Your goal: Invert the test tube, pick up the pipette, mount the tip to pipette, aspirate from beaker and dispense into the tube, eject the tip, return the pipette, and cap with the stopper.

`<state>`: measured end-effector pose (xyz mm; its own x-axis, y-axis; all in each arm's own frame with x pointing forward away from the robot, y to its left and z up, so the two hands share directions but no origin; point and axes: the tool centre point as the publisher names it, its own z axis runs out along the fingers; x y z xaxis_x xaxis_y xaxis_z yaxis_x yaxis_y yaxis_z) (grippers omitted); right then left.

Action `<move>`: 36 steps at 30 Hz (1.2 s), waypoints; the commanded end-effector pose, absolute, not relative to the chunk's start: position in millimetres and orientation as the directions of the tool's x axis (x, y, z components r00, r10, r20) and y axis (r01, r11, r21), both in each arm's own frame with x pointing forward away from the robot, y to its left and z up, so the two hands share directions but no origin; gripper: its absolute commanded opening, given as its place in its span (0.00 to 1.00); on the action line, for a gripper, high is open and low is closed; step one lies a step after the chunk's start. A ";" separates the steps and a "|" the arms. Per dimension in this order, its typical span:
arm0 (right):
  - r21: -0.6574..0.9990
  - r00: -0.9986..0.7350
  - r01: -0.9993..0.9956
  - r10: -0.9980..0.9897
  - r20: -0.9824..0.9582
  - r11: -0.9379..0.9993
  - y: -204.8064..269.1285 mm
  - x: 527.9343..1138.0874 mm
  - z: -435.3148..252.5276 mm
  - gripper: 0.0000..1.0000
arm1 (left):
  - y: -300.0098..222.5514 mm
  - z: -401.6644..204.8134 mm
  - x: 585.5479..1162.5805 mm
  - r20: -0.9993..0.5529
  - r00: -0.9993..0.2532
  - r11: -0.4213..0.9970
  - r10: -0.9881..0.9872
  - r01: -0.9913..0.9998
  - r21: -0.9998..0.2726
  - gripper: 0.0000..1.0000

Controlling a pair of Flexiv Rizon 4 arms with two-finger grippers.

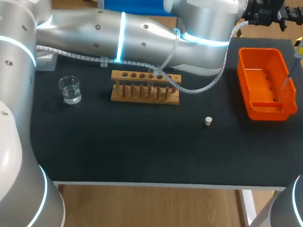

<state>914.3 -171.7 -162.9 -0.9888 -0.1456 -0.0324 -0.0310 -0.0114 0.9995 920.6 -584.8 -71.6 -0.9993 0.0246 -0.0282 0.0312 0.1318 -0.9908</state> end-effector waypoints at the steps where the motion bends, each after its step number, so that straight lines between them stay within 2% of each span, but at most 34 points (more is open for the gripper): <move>1: 0.999 -0.988 -0.032 -0.149 -0.033 -0.010 -171.5 915.6 -154.9 0.00 | -587.7 -85.6 919.1 -0.029 -0.999 0.126 0.015 0.030 -0.992 0.00; 16: 0.999 -0.988 -0.032 -0.149 -0.033 -0.010 -171.5 915.6 -154.9 0.00 | -589.3 -95.2 920.8 -0.016 -1.000 0.132 0.013 0.018 -0.991 0.00; 26: 0.999 -0.988 -0.032 -0.149 -0.033 -0.010 -171.5 915.6 -154.9 0.00 | -573.3 -60.6 922.0 -0.039 -0.999 0.110 -0.031 0.035 -0.993 0.00; 27: 0.999 -0.988 -0.032 -0.149 -0.033 -0.010 -171.5 915.6 -154.9 0.00 | -571.1 -55.5 922.0 -0.044 -0.999 0.110 -0.032 0.040 -0.993 0.04; 28: 0.999 -0.988 -0.032 -0.149 -0.033 -0.010 -171.5 915.6 -154.9 0.00 | -568.8 -50.6 922.3 -0.046 -0.998 0.110 -0.032 0.042 -0.993 0.56; 29: 0.999 -0.988 -0.032 -0.149 -0.033 -0.010 -171.5 915.6 -154.9 0.00 | -566.7 -46.6 922.7 -0.050 -0.998 0.108 -0.034 0.047 -0.993 1.00; 36: 0.999 -0.988 -0.032 -0.149 -0.033 -0.010 -171.5 915.6 -154.9 0.00 | -546.1 -28.9 927.7 -0.076 -0.997 0.137 0.031 0.079 -0.987 1.00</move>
